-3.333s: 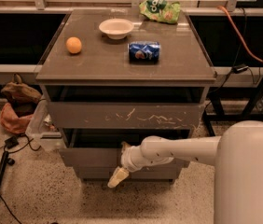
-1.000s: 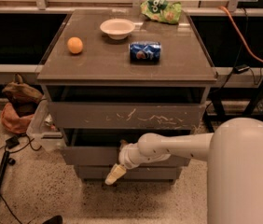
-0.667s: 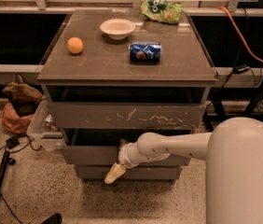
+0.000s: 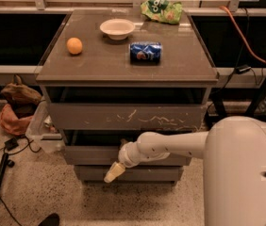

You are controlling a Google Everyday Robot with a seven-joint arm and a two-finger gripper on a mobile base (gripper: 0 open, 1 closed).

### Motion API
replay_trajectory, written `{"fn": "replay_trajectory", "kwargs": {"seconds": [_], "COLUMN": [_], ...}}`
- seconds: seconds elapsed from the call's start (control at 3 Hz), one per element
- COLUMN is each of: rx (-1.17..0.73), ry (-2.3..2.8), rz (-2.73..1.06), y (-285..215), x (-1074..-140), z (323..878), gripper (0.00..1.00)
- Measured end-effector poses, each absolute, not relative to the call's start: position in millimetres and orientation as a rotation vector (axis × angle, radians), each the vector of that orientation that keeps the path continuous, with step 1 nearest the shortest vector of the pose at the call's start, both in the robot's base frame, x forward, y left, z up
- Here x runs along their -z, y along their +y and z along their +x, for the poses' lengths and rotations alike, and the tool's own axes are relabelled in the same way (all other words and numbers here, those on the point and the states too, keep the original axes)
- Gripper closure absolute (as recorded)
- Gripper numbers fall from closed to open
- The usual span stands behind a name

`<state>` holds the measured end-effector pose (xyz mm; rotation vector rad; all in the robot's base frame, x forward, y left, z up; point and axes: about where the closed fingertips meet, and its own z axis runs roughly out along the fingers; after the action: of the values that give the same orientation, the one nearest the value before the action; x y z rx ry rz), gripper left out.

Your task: Open middle drawer

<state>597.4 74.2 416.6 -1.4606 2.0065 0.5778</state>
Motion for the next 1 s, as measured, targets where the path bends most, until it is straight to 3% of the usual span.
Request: {"fn": "replay_trajectory", "kwargs": {"seconds": [1.0], "rx": [-0.578], "ry": [2.049], "rz": [-1.417], "y": [74.5], "x": [-413.6], "z": [596.1], "gripper": [0.0]}}
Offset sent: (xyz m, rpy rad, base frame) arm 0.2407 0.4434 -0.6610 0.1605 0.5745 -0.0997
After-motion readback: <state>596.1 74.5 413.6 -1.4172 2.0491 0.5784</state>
